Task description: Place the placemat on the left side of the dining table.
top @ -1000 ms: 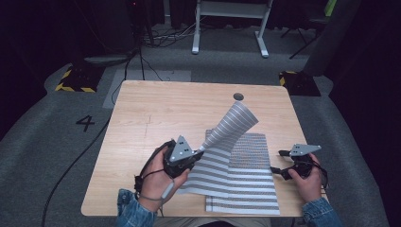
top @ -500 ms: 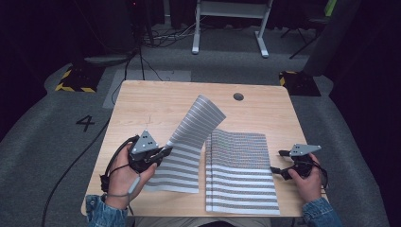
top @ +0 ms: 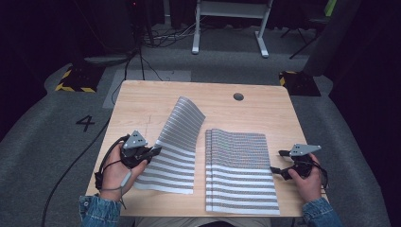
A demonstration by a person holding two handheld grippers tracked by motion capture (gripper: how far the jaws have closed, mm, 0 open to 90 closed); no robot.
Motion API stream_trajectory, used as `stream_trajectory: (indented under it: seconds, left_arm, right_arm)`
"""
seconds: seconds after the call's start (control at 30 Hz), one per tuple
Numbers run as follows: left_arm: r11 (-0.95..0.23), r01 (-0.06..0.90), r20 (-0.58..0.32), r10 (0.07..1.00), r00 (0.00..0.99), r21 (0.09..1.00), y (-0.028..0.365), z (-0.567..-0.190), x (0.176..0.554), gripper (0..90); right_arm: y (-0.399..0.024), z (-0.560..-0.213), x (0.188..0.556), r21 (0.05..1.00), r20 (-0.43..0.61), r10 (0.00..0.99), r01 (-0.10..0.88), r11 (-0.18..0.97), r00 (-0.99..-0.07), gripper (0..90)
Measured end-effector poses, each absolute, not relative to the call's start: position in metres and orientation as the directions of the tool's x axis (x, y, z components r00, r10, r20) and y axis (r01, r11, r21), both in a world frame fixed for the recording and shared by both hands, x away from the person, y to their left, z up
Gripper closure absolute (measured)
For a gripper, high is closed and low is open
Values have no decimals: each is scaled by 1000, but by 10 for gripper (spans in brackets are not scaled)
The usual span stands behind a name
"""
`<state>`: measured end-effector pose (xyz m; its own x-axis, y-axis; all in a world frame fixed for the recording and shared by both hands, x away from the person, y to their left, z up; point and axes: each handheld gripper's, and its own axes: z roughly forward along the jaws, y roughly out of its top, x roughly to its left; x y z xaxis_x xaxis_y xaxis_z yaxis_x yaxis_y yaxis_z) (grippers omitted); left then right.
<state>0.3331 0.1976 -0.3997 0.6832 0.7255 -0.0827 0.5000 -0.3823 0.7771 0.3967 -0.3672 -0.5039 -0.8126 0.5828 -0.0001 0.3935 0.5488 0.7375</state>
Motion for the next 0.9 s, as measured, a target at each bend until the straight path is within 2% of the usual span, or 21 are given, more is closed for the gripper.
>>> stream_trajectory:
  seconds: [0.3, 0.37, 0.4, 0.43, 0.5, 0.57, 0.63, 0.7, 0.9]
  left_arm:
    - [-372, 520, -90, 742, 665, 769, 199, -418, 352, 882]
    - [-374, 499, -66, 746, 663, 782, 200, -423, 358, 867]
    - [-374, 499, -66, 746, 663, 782, 200, -423, 358, 831]
    - [-359, 438, 21, 793, 609, 824, 202, -426, 363, 715]
    - [-366, 394, 111, 835, 539, 843, 205, -425, 367, 495]
    - [-355, 375, 138, 858, 495, 856, 207, -422, 368, 398]
    - [-343, 375, 132, 864, 486, 861, 206, -421, 367, 356]
    - [-335, 373, 120, 860, 496, 865, 202, -418, 364, 350]
    - [-325, 384, 40, 805, 592, 864, 167, -408, 347, 332]
  right_arm:
    - [-367, -504, 397, 737, 0, 583, 394, 549, -812, 128]
    - [-367, -504, 397, 737, 0, 583, 394, 549, -812, 128]
    - [-367, -504, 397, 737, 0, 583, 394, 549, -812, 128]
    - [-367, -504, 397, 737, 0, 583, 394, 549, -813, 128]
    - [-367, -504, 397, 738, 0, 583, 393, 549, -813, 128]
    - [-367, -504, 397, 738, 0, 583, 394, 548, -812, 128]
    - [-367, -504, 397, 738, 0, 583, 393, 549, -813, 128]
    - [-367, -504, 397, 738, 0, 583, 394, 548, -812, 128]
    - [-367, -504, 397, 738, 0, 583, 394, 549, -812, 128]
